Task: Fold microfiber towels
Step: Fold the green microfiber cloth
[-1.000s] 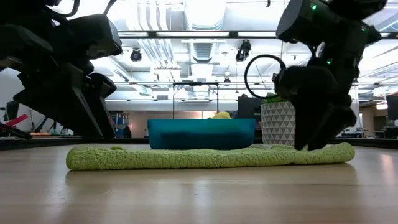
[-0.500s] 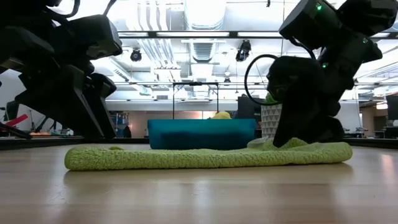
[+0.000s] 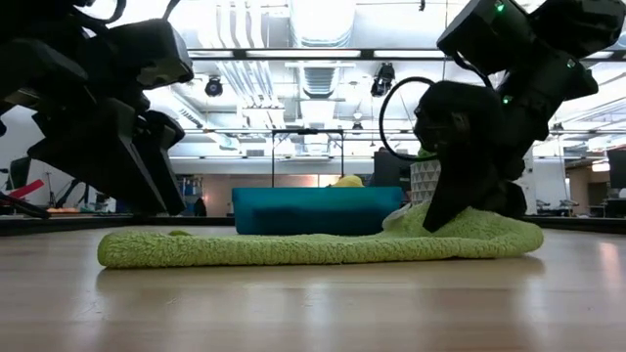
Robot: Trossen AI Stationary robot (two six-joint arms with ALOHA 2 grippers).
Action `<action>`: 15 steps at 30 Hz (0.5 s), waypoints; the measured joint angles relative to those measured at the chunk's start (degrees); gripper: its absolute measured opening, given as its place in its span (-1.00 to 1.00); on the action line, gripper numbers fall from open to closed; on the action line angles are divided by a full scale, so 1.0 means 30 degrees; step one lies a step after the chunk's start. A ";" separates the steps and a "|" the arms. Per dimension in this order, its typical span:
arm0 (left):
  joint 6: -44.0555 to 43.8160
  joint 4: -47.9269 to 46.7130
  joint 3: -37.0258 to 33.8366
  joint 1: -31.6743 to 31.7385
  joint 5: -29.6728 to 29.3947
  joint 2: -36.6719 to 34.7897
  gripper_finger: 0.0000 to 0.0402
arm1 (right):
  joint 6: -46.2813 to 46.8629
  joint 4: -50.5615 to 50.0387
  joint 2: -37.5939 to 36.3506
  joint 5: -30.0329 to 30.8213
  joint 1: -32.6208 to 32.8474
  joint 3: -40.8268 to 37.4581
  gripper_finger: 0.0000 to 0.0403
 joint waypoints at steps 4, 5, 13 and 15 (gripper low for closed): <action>0.0336 -0.0606 -0.0007 -0.0132 0.0506 -0.0819 -0.17 | 0.0015 -0.0679 -0.0807 -0.0261 -0.0034 0.0014 -0.94; 0.0278 -0.1145 -0.0007 -0.0173 0.0646 -0.1086 -0.17 | 0.0020 -0.1123 -0.1108 -0.0275 -0.0042 0.0015 -0.94; -0.0726 -0.2313 -0.0777 -0.0508 0.1277 -0.1477 -0.17 | 0.0913 -0.5644 -0.4709 0.0220 -0.0264 0.0015 -0.94; -0.0709 -0.1271 -0.0972 -0.0503 0.1223 -0.1108 -0.17 | 0.1276 -0.6664 -0.5557 0.0244 -0.0342 0.0126 -0.94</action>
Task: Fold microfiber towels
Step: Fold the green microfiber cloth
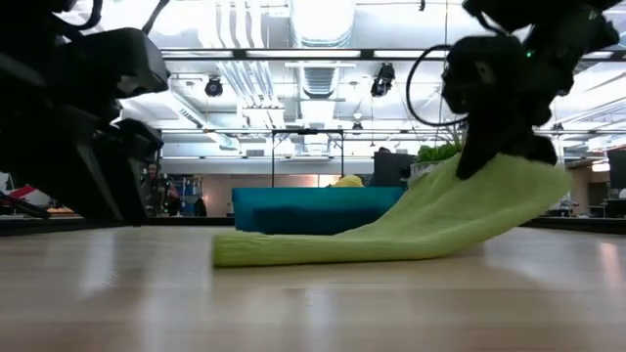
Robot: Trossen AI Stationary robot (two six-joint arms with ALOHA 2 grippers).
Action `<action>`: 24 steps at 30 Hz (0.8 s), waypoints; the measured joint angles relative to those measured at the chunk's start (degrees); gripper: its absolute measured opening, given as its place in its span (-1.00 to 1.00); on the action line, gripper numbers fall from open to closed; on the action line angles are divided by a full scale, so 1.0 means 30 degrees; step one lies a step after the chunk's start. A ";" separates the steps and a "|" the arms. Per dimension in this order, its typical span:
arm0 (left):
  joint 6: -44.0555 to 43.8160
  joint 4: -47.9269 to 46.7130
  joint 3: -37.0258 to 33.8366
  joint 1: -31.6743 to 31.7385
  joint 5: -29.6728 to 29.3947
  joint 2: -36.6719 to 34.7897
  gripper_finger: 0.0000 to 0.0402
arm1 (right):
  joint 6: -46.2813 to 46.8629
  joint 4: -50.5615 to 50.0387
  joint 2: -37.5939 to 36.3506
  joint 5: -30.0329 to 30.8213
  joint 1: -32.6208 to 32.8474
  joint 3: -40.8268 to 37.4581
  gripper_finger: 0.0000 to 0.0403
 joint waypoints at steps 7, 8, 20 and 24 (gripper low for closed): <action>0.0158 0.4360 -0.0948 0.0121 -0.0750 0.1569 -0.17 | -0.0041 -0.1376 0.0399 0.0645 0.0007 0.2041 -0.94; 0.0164 0.4808 -0.0966 0.0138 -0.0802 0.1775 -0.17 | -0.0067 -0.1373 0.0821 0.0646 0.0007 0.2427 -0.94; 0.0698 0.6964 -0.0886 0.0312 -0.1433 0.3451 -0.17 | -0.1934 -0.1393 0.8242 0.0440 0.0145 0.8764 -0.94; 0.0654 0.7071 -0.0895 0.0321 -0.1462 0.3509 -0.17 | -0.2691 -0.1436 1.0372 0.0039 0.0145 1.1019 -0.94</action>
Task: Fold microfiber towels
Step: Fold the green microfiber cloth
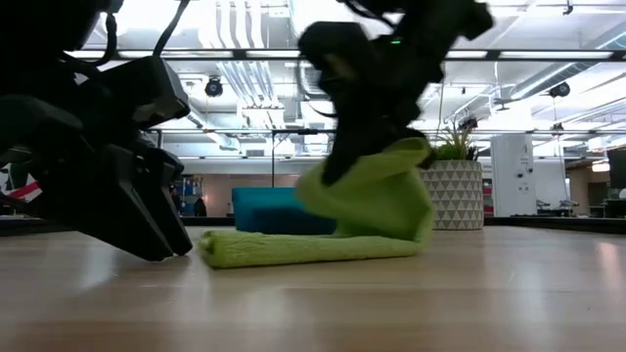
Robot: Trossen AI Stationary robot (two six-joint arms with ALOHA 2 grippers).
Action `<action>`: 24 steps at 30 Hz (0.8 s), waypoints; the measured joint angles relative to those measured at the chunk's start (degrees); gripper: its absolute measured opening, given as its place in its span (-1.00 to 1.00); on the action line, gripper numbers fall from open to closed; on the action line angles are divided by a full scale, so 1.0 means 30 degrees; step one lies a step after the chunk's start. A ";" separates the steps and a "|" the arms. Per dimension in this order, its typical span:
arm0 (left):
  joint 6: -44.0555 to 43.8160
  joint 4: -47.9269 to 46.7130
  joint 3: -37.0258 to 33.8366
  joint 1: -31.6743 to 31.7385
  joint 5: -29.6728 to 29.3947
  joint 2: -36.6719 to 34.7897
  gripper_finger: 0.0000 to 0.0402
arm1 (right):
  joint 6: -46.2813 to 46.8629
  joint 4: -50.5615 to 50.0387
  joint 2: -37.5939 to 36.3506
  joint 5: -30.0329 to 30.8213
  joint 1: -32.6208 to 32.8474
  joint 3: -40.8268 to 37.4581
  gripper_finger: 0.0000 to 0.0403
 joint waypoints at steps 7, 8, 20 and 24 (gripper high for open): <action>0.0346 0.0333 -0.0035 0.0022 -0.0011 0.0029 -0.17 | -0.0938 -0.0256 0.2594 -0.0216 -0.0007 0.3071 -0.94; 0.0350 0.0347 -0.0035 0.0022 -0.0015 0.0029 -0.17 | -0.1058 -0.0250 0.2847 -0.0204 -0.0007 0.3414 -0.94; 0.0335 0.0386 -0.0043 0.0022 -0.0022 0.0036 -0.17 | -0.0573 -0.0259 0.5453 0.0050 -0.0007 0.5894 -0.93; 0.0335 0.0399 -0.0043 0.0022 -0.0022 0.0036 -0.17 | -0.0522 -0.0122 0.5563 0.0188 -0.0007 0.5904 -0.86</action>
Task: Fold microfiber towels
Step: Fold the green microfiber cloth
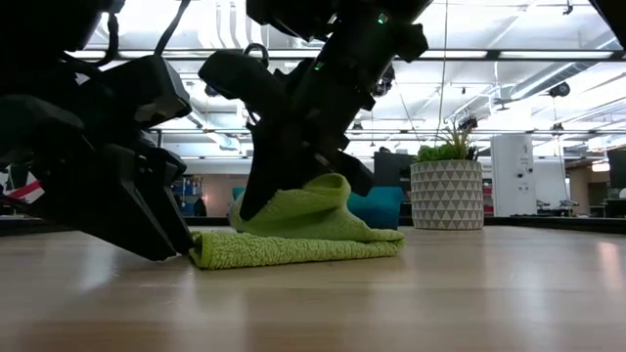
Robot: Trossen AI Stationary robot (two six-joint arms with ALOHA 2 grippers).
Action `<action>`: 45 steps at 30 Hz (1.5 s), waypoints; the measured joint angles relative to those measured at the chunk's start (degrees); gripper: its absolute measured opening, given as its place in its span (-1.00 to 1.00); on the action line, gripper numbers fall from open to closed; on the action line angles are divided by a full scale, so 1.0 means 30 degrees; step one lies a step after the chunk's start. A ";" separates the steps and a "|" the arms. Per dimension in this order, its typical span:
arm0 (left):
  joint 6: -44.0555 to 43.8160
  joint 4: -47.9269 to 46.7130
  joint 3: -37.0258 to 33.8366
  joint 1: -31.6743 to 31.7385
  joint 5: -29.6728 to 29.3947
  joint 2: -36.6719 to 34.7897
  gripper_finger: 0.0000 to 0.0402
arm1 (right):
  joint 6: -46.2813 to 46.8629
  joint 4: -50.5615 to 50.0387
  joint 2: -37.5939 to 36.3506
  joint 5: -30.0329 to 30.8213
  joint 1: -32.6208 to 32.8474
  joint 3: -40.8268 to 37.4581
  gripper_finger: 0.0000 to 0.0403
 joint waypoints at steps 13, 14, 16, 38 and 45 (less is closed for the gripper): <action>0.0000 0.0044 0.0000 0.0007 -0.0007 0.0000 -0.17 | -0.0475 0.2059 0.0146 0.0245 0.0545 0.0000 -0.13; 0.0000 0.0044 0.0000 0.0007 -0.0007 0.0000 -0.17 | -0.0512 0.2105 0.0146 0.0230 0.0578 0.0000 -0.10; 0.0000 0.0044 0.0000 0.0007 -0.0007 0.0007 -0.17 | -0.0578 0.2130 0.0146 0.0182 0.0597 0.0000 -0.03; 0.0023 -0.0356 0.0007 -0.0027 0.3890 -0.2979 -0.17 | -0.7366 -0.3551 -0.3328 0.2362 0.1821 -0.0946 -0.56; 0.0367 -0.0193 -0.0009 0.0137 -0.0255 -0.2871 -0.17 | -0.6633 -0.2188 -0.3322 0.2933 0.1629 -0.2575 -0.85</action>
